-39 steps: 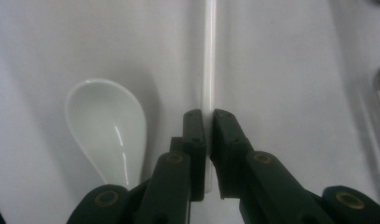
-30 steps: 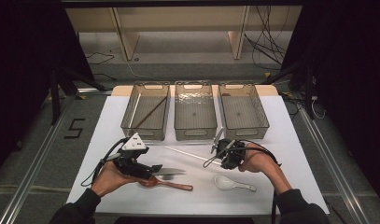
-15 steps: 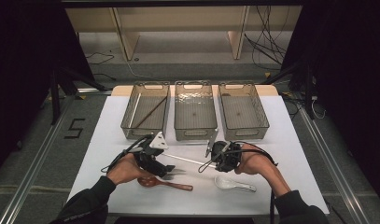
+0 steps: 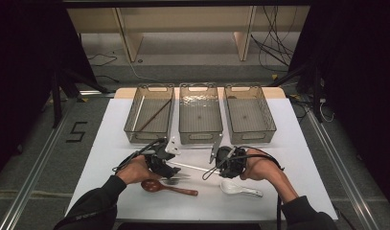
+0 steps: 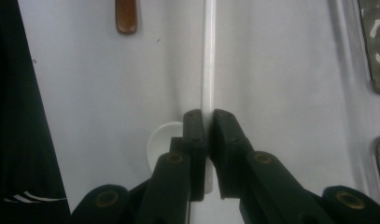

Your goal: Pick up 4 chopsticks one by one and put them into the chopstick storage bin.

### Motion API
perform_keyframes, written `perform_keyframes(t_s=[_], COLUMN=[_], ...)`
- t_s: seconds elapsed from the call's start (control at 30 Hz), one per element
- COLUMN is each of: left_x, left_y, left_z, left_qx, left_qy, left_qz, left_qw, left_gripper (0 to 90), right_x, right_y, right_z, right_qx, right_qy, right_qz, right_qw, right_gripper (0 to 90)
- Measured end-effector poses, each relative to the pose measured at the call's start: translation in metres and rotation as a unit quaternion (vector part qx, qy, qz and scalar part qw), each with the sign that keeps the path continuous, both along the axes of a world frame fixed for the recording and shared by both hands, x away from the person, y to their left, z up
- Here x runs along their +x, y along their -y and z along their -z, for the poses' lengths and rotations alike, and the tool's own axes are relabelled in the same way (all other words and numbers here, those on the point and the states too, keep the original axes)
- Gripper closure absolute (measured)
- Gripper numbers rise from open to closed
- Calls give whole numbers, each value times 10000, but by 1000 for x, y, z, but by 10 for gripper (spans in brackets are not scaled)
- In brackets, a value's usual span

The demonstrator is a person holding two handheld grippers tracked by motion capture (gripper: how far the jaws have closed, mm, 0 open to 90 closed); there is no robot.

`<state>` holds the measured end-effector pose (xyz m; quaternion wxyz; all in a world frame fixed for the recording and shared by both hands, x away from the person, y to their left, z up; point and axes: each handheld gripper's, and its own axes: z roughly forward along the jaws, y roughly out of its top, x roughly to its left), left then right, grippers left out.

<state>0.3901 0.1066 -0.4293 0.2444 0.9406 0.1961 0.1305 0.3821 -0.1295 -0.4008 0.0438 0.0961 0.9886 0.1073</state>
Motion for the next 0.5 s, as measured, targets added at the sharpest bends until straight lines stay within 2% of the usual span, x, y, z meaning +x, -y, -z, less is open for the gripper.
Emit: perform_keyframes(t_s=[0.17,0.27,0.33,0.5], left_x=[-1,-1,-1,-2], left_y=[-1,-1,-2,-5], left_z=[2,4,3,-1], left_qx=[178,275,275,205], left_qy=[-20,-53,-101,-227], left_qz=[217,247,252,290], left_qw=[9996,9993,9993,9991], left_gripper=[516,557,620,689], right_x=[-2,-2,-2,-3], right_y=[-1,-1,-1,-2], right_z=[-1,-2,-1,-1], right_qx=[58,62,77,69], right_qy=[26,20,26,36], right_qz=[-17,-90,-95,-183], right_qw=[10000,9999,9999,9998], right_gripper=[847,847,847,846])
